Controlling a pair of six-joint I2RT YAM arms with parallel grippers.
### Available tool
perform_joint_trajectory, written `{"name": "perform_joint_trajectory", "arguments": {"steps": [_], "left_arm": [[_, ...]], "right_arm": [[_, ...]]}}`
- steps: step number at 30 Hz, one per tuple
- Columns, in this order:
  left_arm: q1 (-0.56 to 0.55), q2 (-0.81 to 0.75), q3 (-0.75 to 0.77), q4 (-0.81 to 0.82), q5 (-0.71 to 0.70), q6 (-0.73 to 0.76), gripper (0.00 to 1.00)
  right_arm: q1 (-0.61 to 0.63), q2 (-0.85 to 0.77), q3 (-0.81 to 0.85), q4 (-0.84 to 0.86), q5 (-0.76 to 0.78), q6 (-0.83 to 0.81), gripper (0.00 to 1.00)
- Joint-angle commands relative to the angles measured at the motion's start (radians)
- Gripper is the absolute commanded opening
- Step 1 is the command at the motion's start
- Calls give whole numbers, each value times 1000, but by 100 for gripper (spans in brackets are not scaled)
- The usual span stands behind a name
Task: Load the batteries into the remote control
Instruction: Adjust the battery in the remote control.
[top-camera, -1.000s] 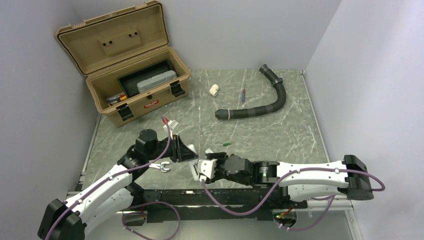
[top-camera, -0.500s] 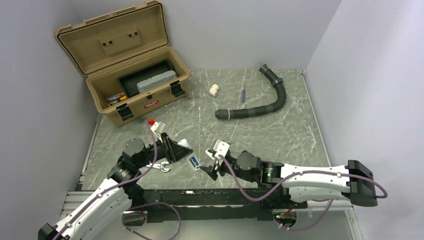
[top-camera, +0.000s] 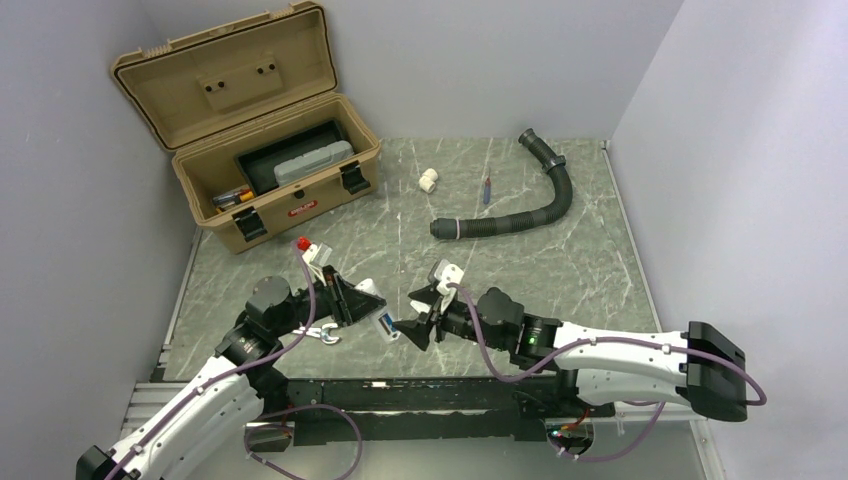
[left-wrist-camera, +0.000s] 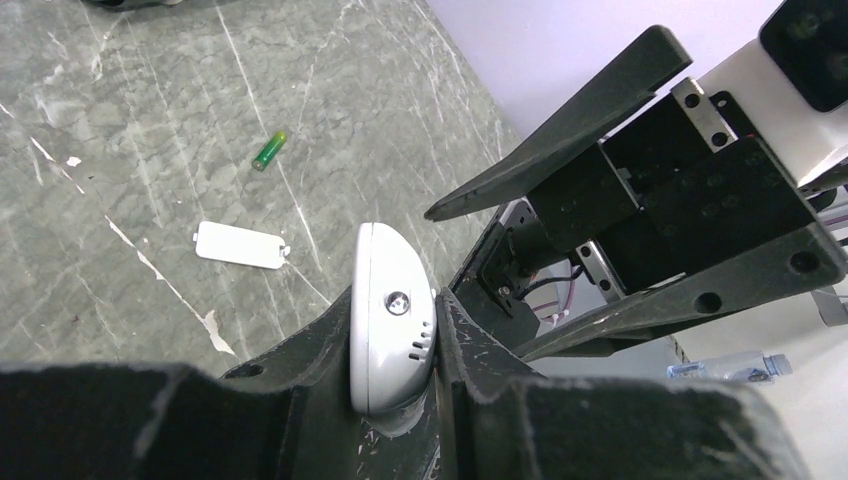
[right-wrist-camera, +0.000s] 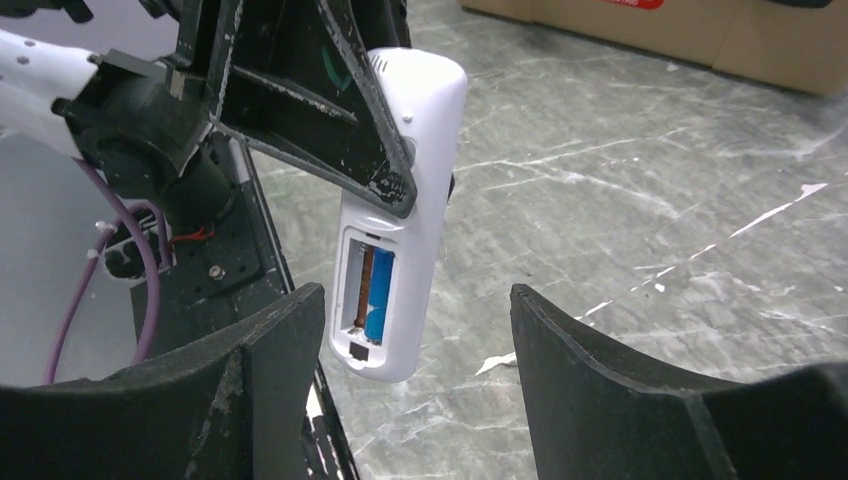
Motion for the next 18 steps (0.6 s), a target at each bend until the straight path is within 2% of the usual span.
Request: {"name": "perform_joint_trajectory", "arguments": {"steps": [1, 8, 18], "left_arm": [[-2, -12, 21, 49, 7, 10, 0], [-2, -14, 20, 56, 14, 5, 0], [-2, -17, 20, 60, 20, 2, 0]], "right_arm": [[-7, 32, 14, 65, -59, 5, 70], [-16, 63, 20, 78, -95, -3, 68], [-34, 98, 21, 124, -90, 5, 61]]}}
